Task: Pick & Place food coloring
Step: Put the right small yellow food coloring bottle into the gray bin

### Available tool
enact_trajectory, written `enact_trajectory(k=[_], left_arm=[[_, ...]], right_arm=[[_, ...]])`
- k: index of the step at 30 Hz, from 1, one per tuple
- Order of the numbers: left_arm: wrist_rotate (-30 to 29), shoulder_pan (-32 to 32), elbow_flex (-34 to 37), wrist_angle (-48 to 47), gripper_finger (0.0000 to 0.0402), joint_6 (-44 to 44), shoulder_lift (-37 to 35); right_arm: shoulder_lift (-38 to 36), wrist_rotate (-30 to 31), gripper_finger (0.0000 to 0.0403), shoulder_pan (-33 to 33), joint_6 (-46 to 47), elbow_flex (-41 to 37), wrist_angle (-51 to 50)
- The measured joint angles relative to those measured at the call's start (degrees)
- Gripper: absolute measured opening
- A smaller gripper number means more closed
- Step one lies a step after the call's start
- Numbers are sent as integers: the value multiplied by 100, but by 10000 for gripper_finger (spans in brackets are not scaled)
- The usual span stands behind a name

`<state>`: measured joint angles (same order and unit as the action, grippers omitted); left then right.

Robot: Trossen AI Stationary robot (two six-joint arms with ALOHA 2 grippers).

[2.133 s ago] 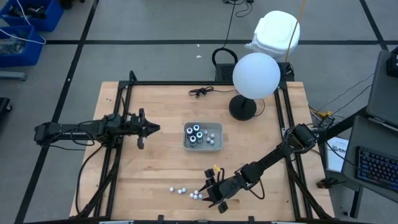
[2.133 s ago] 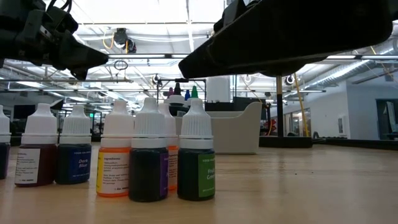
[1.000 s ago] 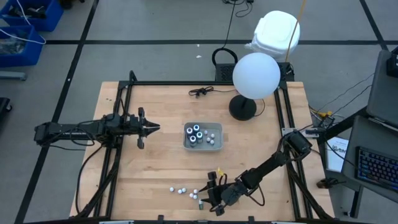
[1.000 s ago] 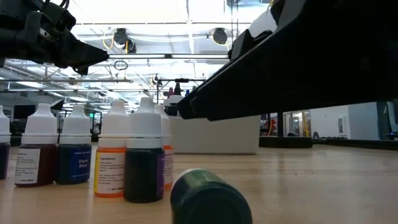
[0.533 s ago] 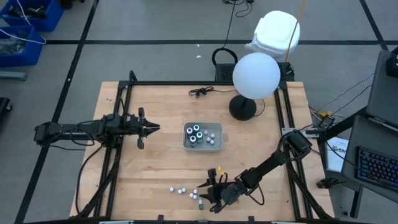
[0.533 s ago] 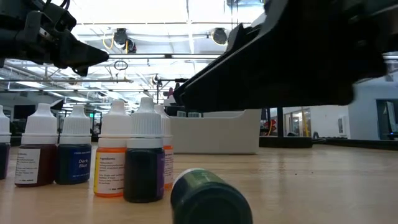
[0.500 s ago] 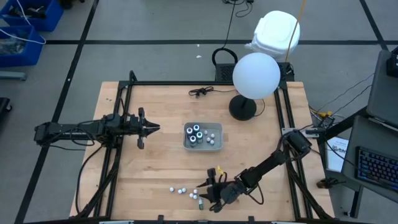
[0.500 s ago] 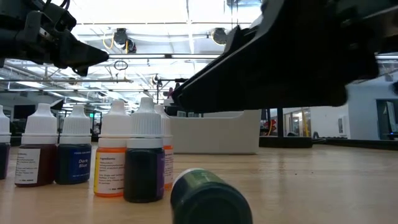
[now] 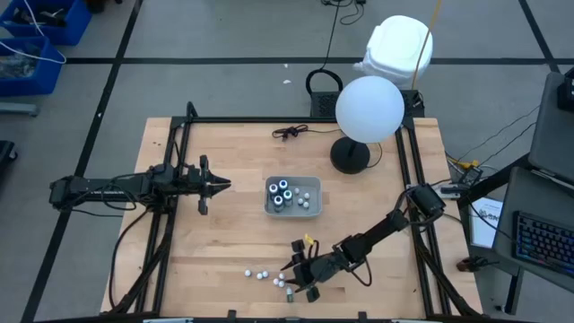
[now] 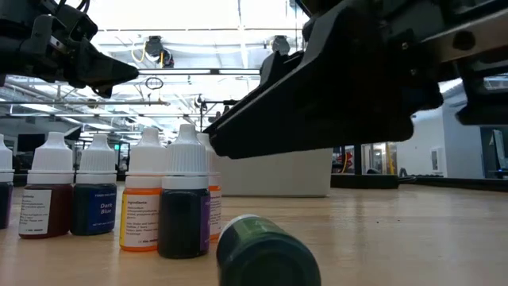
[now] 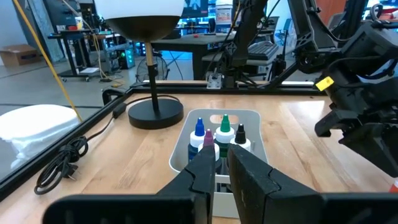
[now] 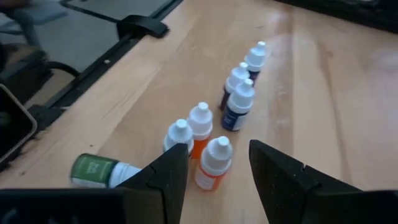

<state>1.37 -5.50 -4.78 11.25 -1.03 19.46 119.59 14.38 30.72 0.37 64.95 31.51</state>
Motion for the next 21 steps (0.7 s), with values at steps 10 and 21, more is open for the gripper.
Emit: enact_trajectory(k=[10,21], left_arm=[[0,1,0,2,51,-77,2],[0,0,0,6,51,-73,1]], right_arm=[[0,-261,157,-107,-260,0,-4],[0,-270,157,-159,-754,0,-52]])
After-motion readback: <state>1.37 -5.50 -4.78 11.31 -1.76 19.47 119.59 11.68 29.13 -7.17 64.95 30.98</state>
